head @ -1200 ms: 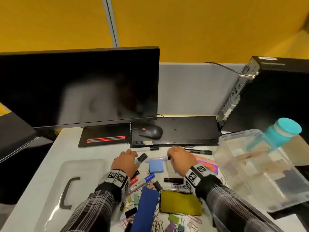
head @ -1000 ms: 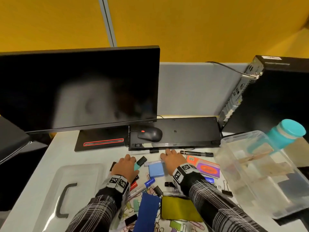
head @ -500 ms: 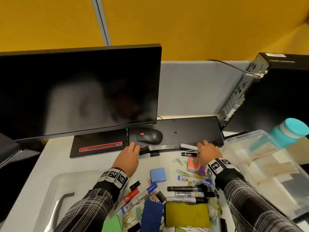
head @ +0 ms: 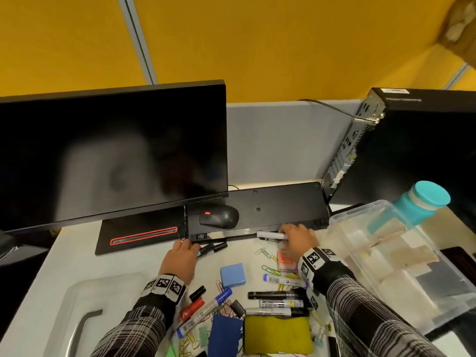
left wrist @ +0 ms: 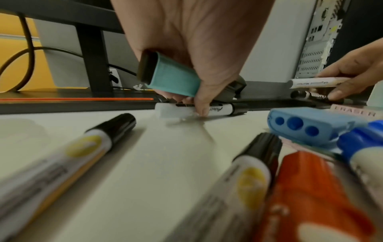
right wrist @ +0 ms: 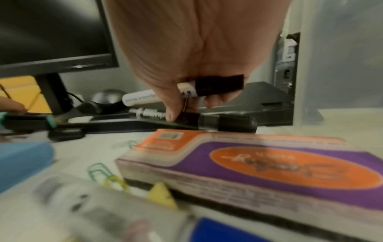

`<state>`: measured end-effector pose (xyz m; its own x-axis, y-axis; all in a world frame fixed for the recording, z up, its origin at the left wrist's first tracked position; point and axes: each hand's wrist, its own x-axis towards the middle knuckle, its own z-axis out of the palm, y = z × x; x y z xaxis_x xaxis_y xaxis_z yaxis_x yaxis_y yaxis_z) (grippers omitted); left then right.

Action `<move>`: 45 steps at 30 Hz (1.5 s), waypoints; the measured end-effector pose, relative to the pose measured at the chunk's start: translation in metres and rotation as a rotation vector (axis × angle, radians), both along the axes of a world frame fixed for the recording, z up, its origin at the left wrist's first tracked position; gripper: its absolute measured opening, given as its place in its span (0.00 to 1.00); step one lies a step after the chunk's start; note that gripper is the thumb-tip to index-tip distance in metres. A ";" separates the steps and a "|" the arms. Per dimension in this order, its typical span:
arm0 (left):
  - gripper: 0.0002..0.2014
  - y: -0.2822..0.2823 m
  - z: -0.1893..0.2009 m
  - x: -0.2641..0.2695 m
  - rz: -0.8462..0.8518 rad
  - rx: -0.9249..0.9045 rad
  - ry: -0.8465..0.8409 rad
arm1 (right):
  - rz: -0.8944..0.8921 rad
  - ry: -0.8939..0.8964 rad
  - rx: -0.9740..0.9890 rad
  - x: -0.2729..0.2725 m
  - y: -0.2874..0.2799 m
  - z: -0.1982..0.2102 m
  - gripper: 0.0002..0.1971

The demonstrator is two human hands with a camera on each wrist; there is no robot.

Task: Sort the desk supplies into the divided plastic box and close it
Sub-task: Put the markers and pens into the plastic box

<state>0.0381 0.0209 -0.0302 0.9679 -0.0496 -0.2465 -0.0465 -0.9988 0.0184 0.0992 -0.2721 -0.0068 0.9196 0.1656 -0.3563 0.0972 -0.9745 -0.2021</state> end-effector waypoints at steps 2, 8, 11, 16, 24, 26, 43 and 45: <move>0.23 0.002 0.004 -0.005 0.028 -0.006 -0.018 | 0.007 -0.174 0.174 -0.017 0.004 0.014 0.10; 0.18 0.002 0.018 -0.024 0.125 -0.115 -0.102 | 0.072 -0.615 0.429 -0.057 -0.019 0.094 0.12; 0.14 -0.006 0.027 -0.032 0.180 -0.233 -0.103 | 0.035 -0.583 0.266 -0.046 -0.067 0.117 0.11; 0.13 -0.026 0.036 -0.043 0.165 -0.264 -0.138 | 0.045 -0.336 -0.125 -0.018 -0.133 0.119 0.09; 0.13 -0.045 0.049 -0.062 0.137 -0.318 -0.173 | -0.040 -0.184 -0.132 0.001 -0.155 0.090 0.11; 0.12 -0.046 0.051 -0.067 0.151 -0.314 -0.165 | -0.056 -0.125 -0.207 0.003 -0.155 0.090 0.06; 0.16 -0.090 0.045 -0.078 0.072 -0.364 -0.095 | -0.195 -0.156 0.186 -0.093 -0.199 0.090 0.18; 0.16 -0.108 0.052 -0.072 0.020 -0.385 -0.117 | -0.273 -0.136 0.099 -0.107 -0.205 0.081 0.24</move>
